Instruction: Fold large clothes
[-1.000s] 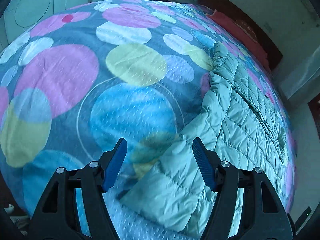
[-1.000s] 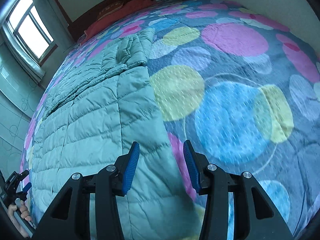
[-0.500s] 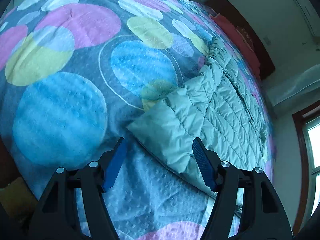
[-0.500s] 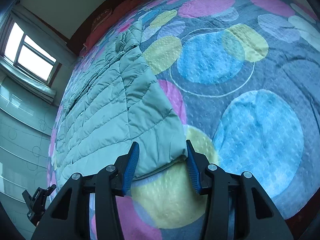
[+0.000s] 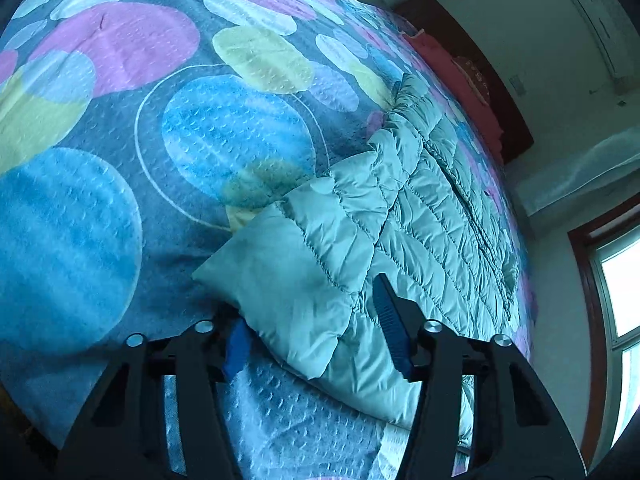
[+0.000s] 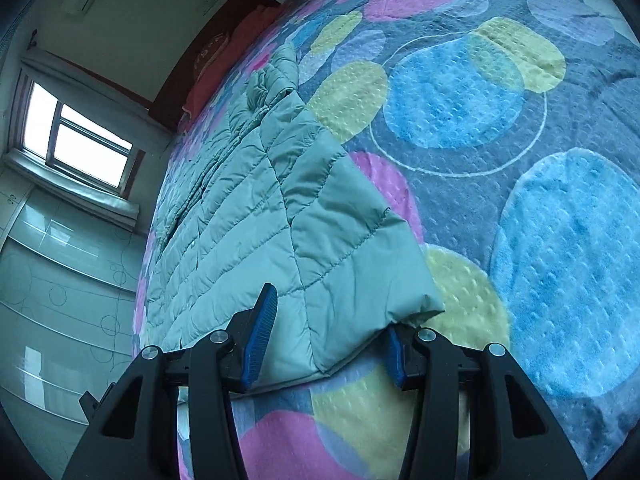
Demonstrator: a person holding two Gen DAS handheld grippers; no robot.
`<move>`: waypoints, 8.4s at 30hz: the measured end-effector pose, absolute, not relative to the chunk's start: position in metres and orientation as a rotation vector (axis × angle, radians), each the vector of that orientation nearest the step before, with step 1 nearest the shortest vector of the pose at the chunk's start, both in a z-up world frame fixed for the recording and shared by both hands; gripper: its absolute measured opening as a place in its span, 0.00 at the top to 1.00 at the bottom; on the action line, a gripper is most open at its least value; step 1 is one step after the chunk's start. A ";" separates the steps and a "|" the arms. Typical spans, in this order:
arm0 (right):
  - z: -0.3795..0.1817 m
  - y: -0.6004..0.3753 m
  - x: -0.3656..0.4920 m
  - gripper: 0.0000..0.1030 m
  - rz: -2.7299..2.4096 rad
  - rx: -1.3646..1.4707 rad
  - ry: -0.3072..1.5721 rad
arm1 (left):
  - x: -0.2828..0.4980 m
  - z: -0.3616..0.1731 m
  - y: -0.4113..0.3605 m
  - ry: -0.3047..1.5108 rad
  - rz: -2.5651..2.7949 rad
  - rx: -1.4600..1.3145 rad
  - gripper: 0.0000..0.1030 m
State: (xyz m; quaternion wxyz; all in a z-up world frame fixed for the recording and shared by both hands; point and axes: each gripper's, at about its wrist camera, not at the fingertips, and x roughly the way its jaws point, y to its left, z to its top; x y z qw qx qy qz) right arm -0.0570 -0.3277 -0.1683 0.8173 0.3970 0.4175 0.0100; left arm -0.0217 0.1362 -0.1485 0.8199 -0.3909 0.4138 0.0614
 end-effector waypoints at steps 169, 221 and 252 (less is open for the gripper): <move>-0.151 -0.346 0.195 0.84 -0.074 0.716 0.836 | 0.218 -0.130 0.107 0.840 0.168 -0.591 0.91; -0.146 -0.374 0.007 0.60 -0.083 0.673 0.906 | 0.014 -0.118 0.161 0.902 0.236 -0.491 0.62; -0.094 -0.209 0.088 0.68 0.110 0.235 0.897 | 0.090 -0.082 0.077 0.827 0.206 -0.099 0.62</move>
